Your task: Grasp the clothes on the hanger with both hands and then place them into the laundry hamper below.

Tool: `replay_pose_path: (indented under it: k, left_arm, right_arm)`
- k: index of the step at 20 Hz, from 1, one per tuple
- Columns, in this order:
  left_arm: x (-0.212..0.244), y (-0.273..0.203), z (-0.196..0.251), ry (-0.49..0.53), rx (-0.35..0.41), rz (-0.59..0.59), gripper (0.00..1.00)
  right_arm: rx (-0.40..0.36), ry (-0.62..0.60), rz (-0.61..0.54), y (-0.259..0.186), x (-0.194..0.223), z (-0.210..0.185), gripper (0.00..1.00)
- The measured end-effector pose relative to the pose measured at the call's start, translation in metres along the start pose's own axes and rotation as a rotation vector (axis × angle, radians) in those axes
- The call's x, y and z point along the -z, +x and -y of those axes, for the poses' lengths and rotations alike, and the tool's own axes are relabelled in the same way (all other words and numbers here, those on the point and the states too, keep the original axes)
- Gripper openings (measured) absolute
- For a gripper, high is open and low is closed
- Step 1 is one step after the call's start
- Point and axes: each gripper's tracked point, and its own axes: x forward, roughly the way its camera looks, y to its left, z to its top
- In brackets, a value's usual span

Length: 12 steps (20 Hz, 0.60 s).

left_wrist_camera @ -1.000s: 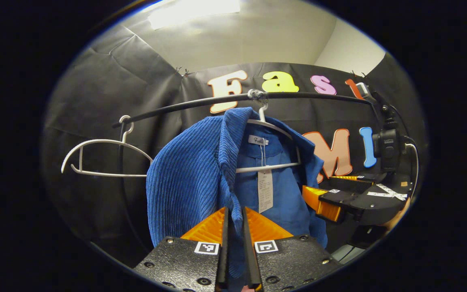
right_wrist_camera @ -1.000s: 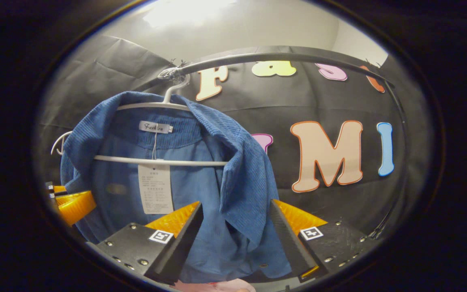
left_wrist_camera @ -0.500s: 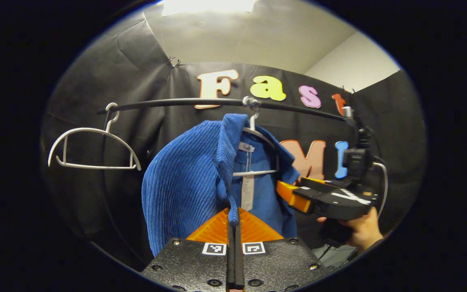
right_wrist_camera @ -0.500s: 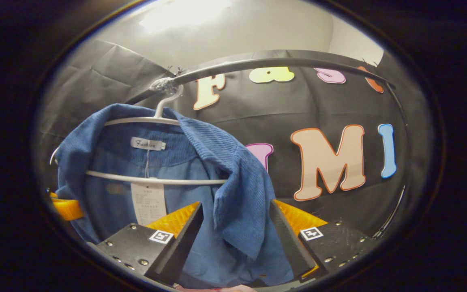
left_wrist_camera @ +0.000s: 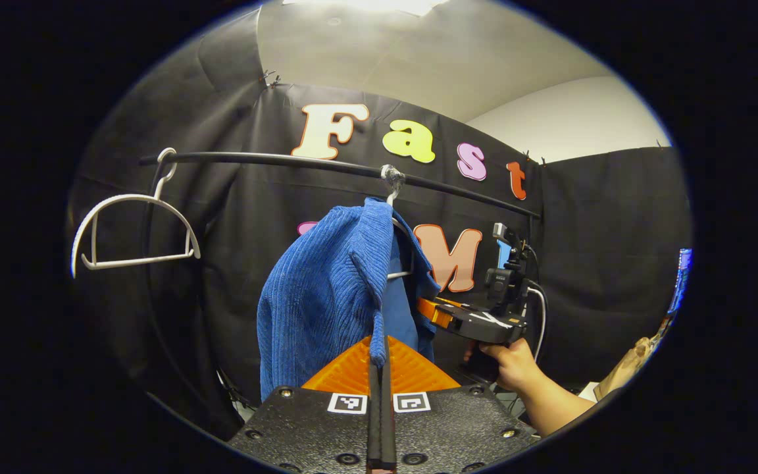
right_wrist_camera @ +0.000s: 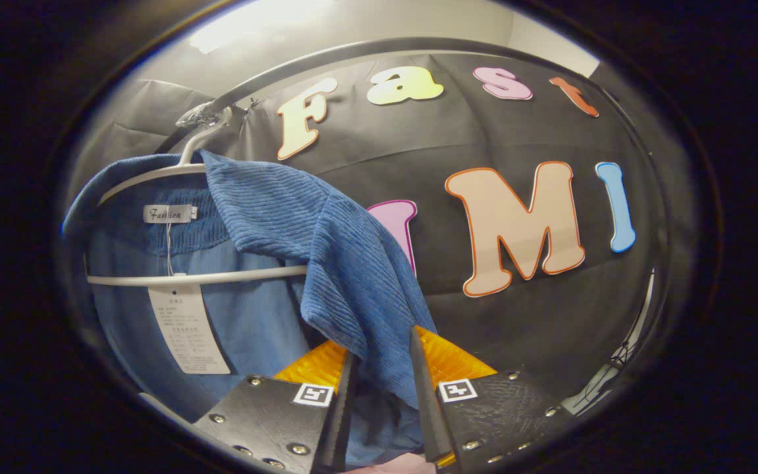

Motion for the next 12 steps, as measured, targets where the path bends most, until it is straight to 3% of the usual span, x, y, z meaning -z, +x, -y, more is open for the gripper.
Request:
replay_pose_path:
  k: [1, 4, 7, 8, 9, 10, 11, 12]
  left_arm:
    - [-0.004, -0.004, -0.004, 0.0, -0.001, 0.005, 0.0]
    - [-0.012, -0.01, -0.005, 0.031, 0.004, 0.01, 0.0]
    - [-0.018, -0.018, -0.003, 0.062, 0.039, -0.011, 0.0]
    - [-0.02, -0.021, -0.004, 0.08, 0.046, -0.021, 0.0]
    - [-0.023, -0.024, -0.007, 0.094, 0.049, -0.025, 0.0]
    - [-0.027, -0.027, -0.011, 0.107, 0.046, -0.027, 0.0]
    - [-0.031, -0.031, -0.016, 0.128, 0.045, -0.028, 0.0]
    - [-0.036, -0.036, -0.022, 0.151, 0.045, -0.022, 0.0]
  right_arm:
    - [-0.009, 0.0, 0.0, -0.001, 0.002, -0.003, 0.36]
    - [-0.046, -0.019, 0.055, -0.004, 0.005, -0.02, 0.44]
    - [0.077, -0.055, 0.06, 0.007, 0.014, -0.001, 0.44]
    - [0.085, -0.085, 0.061, 0.009, 0.013, -0.001, 0.36]
    - [0.091, -0.121, 0.077, 0.006, 0.01, 0.0, 0.44]
    - [0.126, -0.123, 0.109, 0.012, -0.001, 0.008, 0.37]
    - [0.103, -0.098, 0.118, 0.01, -0.006, 0.01, 0.02]
    - [0.065, -0.077, 0.111, 0.006, -0.01, 0.003, 0.01]
